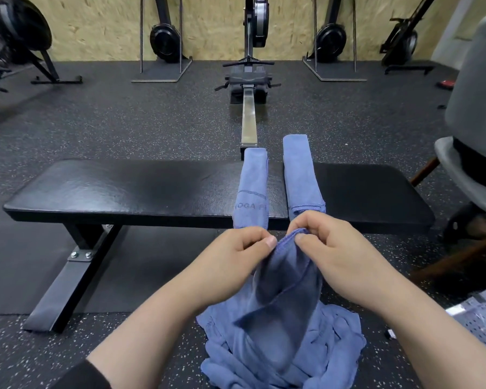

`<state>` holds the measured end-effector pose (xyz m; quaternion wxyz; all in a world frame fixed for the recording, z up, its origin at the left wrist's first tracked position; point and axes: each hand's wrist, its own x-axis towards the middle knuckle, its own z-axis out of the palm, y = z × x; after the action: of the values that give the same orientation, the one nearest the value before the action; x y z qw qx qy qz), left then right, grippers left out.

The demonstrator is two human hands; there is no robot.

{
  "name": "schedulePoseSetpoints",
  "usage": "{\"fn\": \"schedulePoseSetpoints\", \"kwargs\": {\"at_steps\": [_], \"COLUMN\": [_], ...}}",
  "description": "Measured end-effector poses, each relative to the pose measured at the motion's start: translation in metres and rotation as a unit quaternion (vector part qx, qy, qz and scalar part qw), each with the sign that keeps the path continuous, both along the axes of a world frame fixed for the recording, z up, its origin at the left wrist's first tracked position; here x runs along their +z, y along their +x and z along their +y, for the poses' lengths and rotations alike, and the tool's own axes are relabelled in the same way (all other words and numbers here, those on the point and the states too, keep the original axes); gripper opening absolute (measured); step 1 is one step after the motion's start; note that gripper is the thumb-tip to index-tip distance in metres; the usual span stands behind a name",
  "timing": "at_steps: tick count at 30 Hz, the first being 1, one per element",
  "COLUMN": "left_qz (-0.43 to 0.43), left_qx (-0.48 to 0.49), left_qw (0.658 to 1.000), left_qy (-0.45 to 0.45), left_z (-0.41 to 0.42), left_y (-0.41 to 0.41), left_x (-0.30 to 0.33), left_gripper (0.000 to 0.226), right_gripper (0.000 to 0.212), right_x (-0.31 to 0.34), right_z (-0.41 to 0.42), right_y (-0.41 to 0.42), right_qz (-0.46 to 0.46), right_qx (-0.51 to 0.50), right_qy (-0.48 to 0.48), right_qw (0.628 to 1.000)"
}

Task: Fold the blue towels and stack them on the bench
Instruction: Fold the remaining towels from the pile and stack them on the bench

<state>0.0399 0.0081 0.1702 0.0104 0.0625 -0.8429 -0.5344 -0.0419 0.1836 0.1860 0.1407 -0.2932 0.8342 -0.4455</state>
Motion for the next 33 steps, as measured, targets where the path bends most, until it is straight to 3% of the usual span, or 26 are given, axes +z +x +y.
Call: {"fn": "schedulePoseSetpoints", "kwargs": {"at_steps": [5,12,21,28,33], "left_qz": [-0.052,-0.096,-0.041,-0.025,-0.098], "left_qx": [-0.047,-0.029,-0.013,0.024,0.055], "left_qw": [0.997,0.988,0.992,0.999,0.974], "left_qy": [0.024,0.114,0.123,-0.025,-0.195], "left_z": [0.007,0.012,0.024,0.03,0.011], "left_y": [0.006,0.016,0.022,0.016,0.013], "left_x": [0.002,0.005,0.005,-0.001,-0.012], "left_gripper": [0.013,0.022,0.004,0.017,0.017], "right_gripper": [0.023,0.027,0.024,0.026,0.022], "right_x": [0.002,0.01,0.001,0.002,0.011], "right_z": [0.01,0.023,0.02,0.018,0.031], "right_y": [0.003,0.008,0.015,0.014,0.001], "right_qz": [0.013,0.008,0.023,0.042,0.088], "right_qx": [-0.008,-0.013,-0.002,-0.008,-0.073], "right_qy": [-0.012,-0.068,-0.083,-0.093,-0.123], "right_qw": [1.0,0.998,0.996,0.995,0.986]}}
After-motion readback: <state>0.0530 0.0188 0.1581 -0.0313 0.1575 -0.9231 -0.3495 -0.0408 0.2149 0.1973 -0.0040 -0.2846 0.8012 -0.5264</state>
